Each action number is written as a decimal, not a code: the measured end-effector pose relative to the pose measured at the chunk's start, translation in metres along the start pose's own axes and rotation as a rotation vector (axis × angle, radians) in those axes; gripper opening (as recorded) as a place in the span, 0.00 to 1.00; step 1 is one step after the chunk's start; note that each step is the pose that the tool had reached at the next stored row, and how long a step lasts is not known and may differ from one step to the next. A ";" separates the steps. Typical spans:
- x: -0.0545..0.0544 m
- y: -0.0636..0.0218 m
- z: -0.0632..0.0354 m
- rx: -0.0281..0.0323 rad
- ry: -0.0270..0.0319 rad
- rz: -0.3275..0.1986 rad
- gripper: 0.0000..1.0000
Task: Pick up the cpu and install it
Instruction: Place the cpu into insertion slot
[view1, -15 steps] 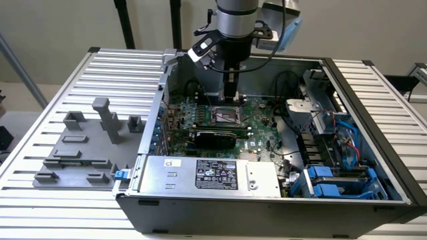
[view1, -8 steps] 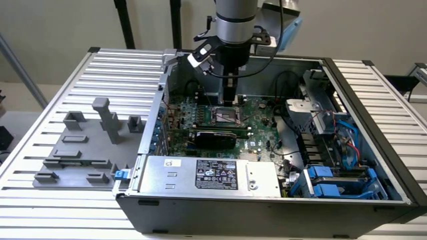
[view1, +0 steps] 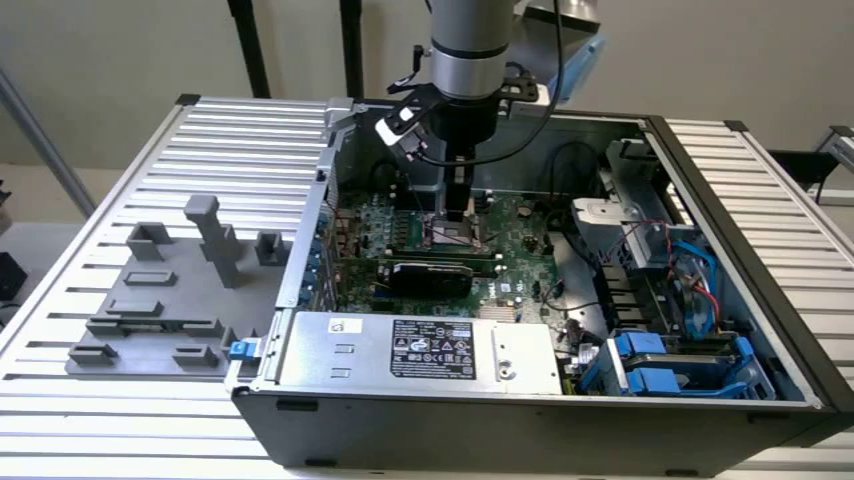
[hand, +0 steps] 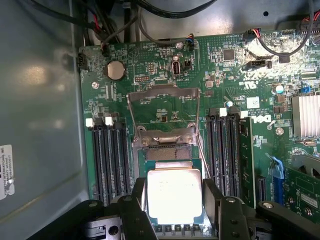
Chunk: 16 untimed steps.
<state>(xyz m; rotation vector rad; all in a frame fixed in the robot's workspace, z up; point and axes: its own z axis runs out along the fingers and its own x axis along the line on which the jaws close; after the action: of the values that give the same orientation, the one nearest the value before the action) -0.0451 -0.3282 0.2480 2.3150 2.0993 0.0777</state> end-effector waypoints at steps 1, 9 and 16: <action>0.000 0.0000 0.0011 -0.0002 -0.0025 -0.003 0.55; -0.001 -0.0003 0.0078 -0.0010 -0.0121 -0.025 0.55; -0.003 -0.0010 0.0161 -0.0096 -0.0112 -0.032 0.55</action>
<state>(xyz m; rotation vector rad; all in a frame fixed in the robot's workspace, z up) -0.0458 -0.3311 0.2318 2.2704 2.1251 0.0740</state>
